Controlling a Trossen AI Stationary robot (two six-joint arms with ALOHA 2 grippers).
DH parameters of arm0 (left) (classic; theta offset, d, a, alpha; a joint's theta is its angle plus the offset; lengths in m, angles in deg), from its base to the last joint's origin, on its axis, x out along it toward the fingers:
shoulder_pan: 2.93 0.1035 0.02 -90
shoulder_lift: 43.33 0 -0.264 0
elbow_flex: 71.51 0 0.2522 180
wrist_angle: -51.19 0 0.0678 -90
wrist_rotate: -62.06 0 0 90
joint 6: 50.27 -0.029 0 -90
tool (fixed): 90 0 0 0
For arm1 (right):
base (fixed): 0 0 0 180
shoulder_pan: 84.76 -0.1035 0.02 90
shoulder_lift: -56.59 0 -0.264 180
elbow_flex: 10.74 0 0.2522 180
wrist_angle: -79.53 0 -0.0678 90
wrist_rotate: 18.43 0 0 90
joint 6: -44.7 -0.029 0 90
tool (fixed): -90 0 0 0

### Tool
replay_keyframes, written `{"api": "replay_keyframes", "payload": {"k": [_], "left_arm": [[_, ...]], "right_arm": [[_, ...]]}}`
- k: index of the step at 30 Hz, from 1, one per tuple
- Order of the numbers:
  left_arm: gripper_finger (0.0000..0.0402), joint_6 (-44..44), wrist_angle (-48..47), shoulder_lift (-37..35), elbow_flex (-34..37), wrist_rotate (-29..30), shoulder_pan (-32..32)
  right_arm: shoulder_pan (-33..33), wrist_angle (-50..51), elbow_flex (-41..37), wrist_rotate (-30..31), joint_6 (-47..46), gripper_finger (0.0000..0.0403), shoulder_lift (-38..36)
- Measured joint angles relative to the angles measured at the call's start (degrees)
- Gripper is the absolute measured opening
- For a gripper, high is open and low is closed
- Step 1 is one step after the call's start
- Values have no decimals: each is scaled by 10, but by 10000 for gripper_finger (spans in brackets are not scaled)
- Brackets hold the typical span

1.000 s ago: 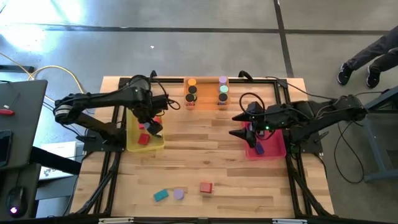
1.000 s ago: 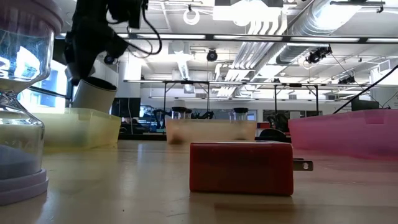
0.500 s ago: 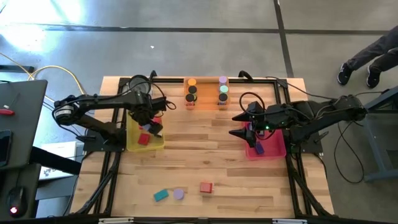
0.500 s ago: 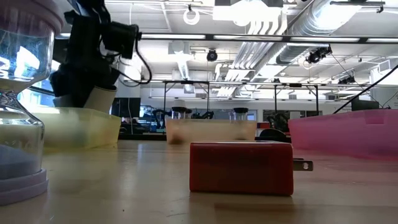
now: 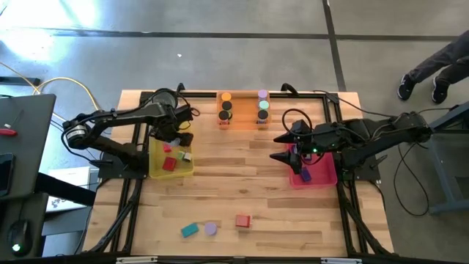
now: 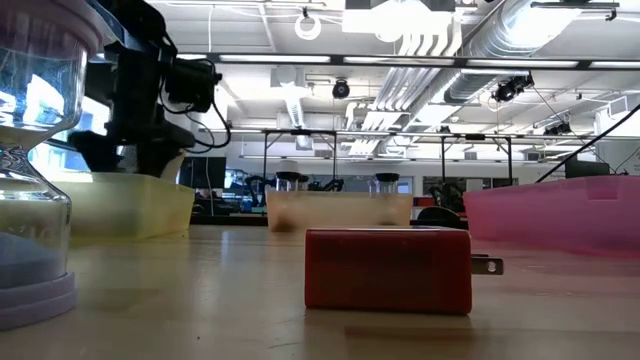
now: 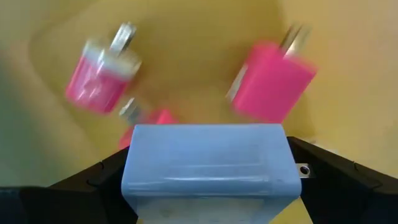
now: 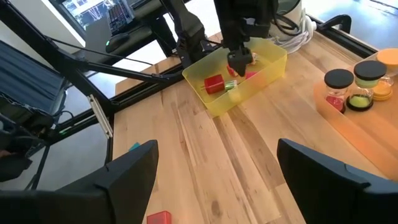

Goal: Pick & Place Office items
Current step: Put the blue charger in the yellow bin

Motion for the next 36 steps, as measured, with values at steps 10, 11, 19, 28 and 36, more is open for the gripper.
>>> {"api": "replay_keyframes", "payload": {"k": [10, 11, 19, 28, 36], "left_arm": [[332, 39, 72, 20, 37, -1, 2], [333, 48, 70, 23, 41, -2, 2], [342, 63, 62, 30, 54, -1, -19], [344, 101, 64, 30, 54, 49, -45], [344, 87, 64, 30, 54, 58, -63]], "right_arm": [[0, 0, 0, -1, 4, 316, 10], [0, 0, -1, -2, 4, 316, 11], [0, -7, 0, -5, 4, 316, 37], [0, -5, -1, -17, 6, 316, 38], [0, -5, -1, -17, 15, 316, 38]]}}
